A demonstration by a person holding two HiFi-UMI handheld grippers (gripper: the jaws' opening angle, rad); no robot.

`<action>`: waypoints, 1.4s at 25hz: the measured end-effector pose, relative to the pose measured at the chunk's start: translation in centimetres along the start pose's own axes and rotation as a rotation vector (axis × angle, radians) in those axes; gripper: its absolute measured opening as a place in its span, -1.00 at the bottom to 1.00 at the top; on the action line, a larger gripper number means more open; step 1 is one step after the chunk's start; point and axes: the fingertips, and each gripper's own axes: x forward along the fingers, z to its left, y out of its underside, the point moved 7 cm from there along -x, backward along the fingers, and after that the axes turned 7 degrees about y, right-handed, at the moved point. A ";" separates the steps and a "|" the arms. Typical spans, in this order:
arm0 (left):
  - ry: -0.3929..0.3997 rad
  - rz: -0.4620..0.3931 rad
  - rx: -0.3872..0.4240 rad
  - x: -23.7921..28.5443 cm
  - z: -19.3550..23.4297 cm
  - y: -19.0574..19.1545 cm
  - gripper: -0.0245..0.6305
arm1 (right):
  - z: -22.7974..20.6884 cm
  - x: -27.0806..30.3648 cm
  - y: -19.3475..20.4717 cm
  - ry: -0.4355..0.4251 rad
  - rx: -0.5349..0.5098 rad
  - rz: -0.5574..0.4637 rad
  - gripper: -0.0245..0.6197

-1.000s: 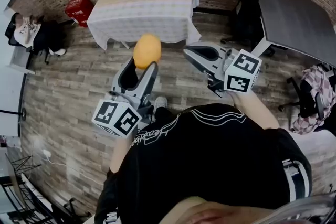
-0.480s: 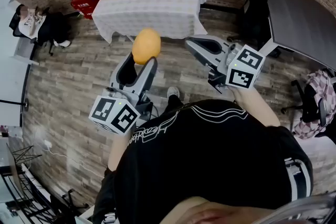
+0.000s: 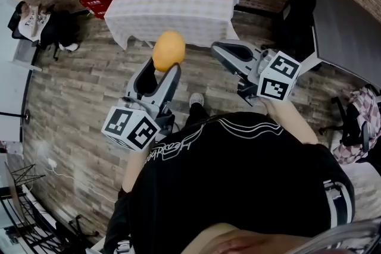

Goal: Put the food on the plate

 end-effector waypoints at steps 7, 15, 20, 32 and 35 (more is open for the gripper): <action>0.021 0.018 -0.025 3.6 6.2 -1.8 -0.11 | -4.6 4.9 -0.6 0.038 0.034 0.008 -0.93; 0.046 0.045 -0.059 7.7 15.5 -4.9 -0.11 | -9.8 13.0 -2.0 0.085 0.066 0.026 -0.93; 0.063 0.055 -0.073 10.0 21.3 -6.5 -0.11 | -12.7 17.9 -3.0 0.114 0.067 0.033 -0.93; 0.104 0.075 -0.081 14.5 32.5 -8.6 -0.11 | -18.7 26.8 -4.2 0.188 0.069 0.033 -0.93; 0.109 0.080 -0.090 15.1 34.1 -8.6 -0.11 | -19.3 27.9 -4.1 0.198 0.073 0.039 -0.93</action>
